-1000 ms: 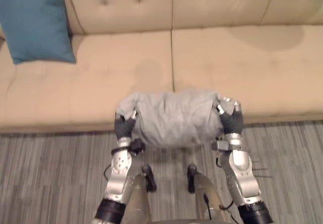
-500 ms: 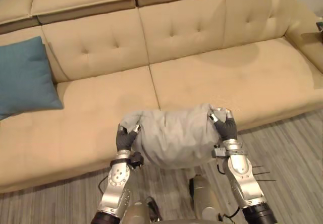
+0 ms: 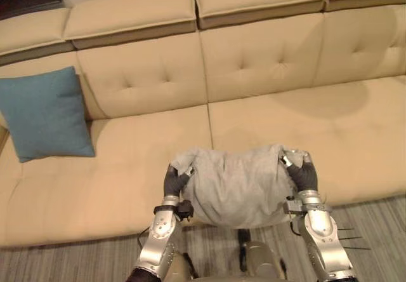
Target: Pick up cushions and gather them together orderly.
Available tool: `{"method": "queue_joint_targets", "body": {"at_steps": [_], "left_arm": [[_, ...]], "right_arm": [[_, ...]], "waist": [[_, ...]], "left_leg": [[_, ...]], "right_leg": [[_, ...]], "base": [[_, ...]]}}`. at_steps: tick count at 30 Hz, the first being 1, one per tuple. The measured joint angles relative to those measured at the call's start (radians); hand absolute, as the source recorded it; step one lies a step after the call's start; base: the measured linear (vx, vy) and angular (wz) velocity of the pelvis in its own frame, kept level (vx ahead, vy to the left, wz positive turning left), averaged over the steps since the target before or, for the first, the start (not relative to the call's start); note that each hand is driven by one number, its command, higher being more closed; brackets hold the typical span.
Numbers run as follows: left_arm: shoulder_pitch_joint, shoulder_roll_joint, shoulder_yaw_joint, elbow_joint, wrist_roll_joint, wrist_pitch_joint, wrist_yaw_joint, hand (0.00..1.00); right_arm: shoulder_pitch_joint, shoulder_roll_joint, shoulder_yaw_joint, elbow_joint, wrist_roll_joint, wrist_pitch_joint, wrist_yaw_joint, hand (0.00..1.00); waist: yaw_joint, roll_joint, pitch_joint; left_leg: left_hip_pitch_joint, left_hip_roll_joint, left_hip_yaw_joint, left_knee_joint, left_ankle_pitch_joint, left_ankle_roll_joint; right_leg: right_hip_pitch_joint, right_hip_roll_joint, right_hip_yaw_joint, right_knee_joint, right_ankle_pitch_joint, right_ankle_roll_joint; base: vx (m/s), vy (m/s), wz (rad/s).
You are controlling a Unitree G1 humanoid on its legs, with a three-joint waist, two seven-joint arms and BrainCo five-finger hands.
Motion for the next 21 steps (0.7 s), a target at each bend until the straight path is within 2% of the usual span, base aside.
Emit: {"method": "queue_joint_targets", "body": {"at_steps": [1, 2, 3, 4, 5, 7, 10, 13, 21], "left_arm": [[-0.004, 0.001, -0.001, 0.0, 0.002, 0.0, 0.0, 1.0], [0.0, -0.007, -0.008, -0.001, 0.005, 0.0, 0.0, 1.0], [0.003, -0.004, -0.014, -0.002, 0.01, 0.0, 0.001, 1.0], [-0.006, 0.02, -0.016, 0.002, 0.015, 0.001, 0.001, 1.0], [-0.007, 0.041, -0.024, 0.002, 0.021, 0.001, 0.001, 1.0], [-0.01, 0.053, -0.026, 0.001, 0.031, 0.001, 0.001, 1.0], [-0.055, 0.071, -0.028, -0.002, 0.058, 0.001, 0.002, 1.0], [-0.142, 0.104, -0.027, -0.003, 0.102, 0.002, 0.032, 1.0], [-0.511, 0.122, 0.058, 0.023, 0.211, 0.003, 0.228, 1.0]], "right_arm": [[-0.004, 0.004, -0.004, -0.001, 0.0, -0.005, -0.002, 1.0], [-0.014, -0.003, -0.012, 0.0, -0.001, -0.01, -0.002, 1.0], [-0.024, -0.009, -0.014, 0.005, -0.002, -0.013, -0.003, 1.0], [-0.047, 0.014, -0.014, 0.025, -0.001, -0.011, -0.005, 1.0], [-0.048, 0.032, -0.012, 0.025, -0.001, -0.012, -0.004, 1.0], [-0.074, 0.038, -0.012, 0.025, -0.002, -0.012, -0.003, 1.0], [-0.162, 0.036, 0.0, 0.049, -0.01, -0.012, -0.004, 1.0], [-0.284, 0.018, 0.016, 0.116, -0.036, -0.012, -0.031, 1.0], [-0.695, -0.015, 0.05, 0.261, -0.086, -0.012, -0.15, 1.0]], "waist": [[0.004, 0.0, 0.0], [0.006, 0.023, -0.012], [0.01, 0.043, -0.017], [0.008, 0.021, -0.011], [0.008, 0.003, -0.016], [0.007, -0.004, -0.015], [0.007, -0.008, -0.013], [0.006, -0.012, -0.01], [0.003, -0.023, 0.052]], "left_leg": [[-0.014, -0.011, -0.002, -0.08, 0.0, 0.001], [-0.008, -0.048, -0.046, -0.312, 0.087, -0.029], [-0.006, -0.045, -0.072, -0.377, 0.106, -0.046], [-0.003, -0.068, -0.062, -0.398, 0.107, -0.049], [0.0, -0.097, -0.048, -0.418, 0.116, -0.035], [0.006, -0.133, -0.022, -0.449, 0.124, -0.018], [0.005, -0.154, 0.011, -0.471, 0.125, -0.01], [0.002, -0.151, 0.024, -0.471, 0.124, -0.009], [-0.066, -0.137, 0.024, -0.467, 0.144, 0.001]], "right_leg": [[-0.002, -0.008, 0.001, -0.001, -0.001, 0.014], [-0.02, -0.006, 0.007, 0.007, -0.008, 0.053], [-0.03, 0.016, 0.022, 0.01, -0.012, 0.069], [-0.043, 0.0, 0.05, 0.012, -0.009, 0.085], [-0.054, -0.022, 0.077, 0.001, -0.004, 0.103], [-0.057, -0.048, 0.109, -0.031, 0.011, 0.125], [-0.07, -0.062, 0.155, -0.071, 0.042, 0.131], [-0.076, -0.052, 0.176, -0.09, 0.057, 0.123], [-0.142, -0.031, 0.193, -0.105, 0.103, 0.106]], "base": [[0.06, 0.193, 0.0], [0.07, 0.291, -0.15], [0.06, 0.3, -0.19], [0.05, 0.244, -0.17], [0.06, 0.189, -0.06], [0.05, 0.155, -0.12], [0.02, 0.125, -0.27], [0.0, 0.051, -0.2], [-0.04, -0.02, -0.06]]}}
